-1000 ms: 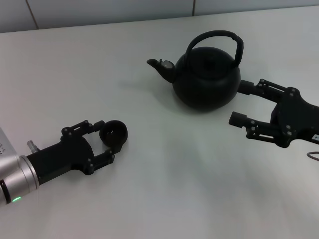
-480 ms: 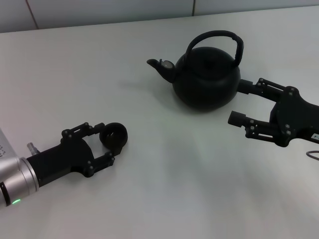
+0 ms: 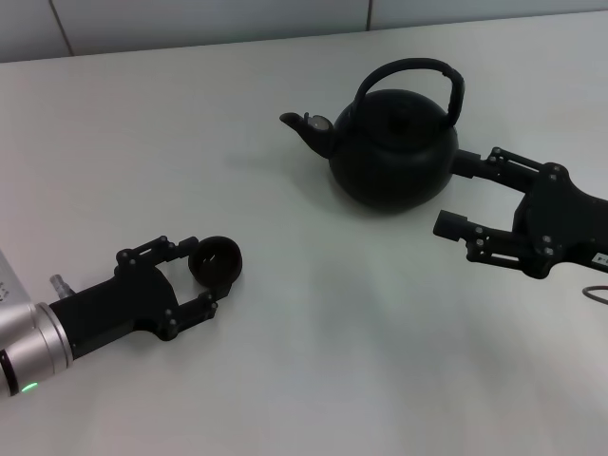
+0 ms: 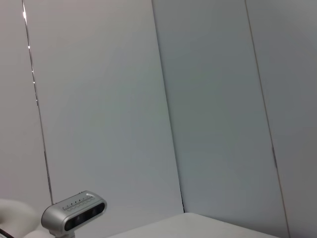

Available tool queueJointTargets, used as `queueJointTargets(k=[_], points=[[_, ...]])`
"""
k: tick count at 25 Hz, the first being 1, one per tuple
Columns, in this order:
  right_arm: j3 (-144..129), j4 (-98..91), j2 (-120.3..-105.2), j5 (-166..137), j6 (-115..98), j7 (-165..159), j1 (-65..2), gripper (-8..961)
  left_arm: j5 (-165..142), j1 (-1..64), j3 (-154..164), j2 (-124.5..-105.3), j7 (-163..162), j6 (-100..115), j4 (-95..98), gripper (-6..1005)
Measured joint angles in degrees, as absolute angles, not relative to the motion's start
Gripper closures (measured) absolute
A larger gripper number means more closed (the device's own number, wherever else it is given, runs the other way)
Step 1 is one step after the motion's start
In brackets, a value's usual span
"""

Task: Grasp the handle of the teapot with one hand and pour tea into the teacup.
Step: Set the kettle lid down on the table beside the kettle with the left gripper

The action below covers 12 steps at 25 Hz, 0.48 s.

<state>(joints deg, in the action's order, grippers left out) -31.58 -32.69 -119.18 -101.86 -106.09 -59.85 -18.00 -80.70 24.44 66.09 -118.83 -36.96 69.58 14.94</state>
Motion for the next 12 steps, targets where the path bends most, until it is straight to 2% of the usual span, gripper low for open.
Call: queueJointTargets(k=[12], points=[[-31.55,-32.79,-119.18,-101.86,-106.19,-59.85,-18.2,162,-80.66,24.48,66.12,-118.83,-37.5,69.73,14.94,294]])
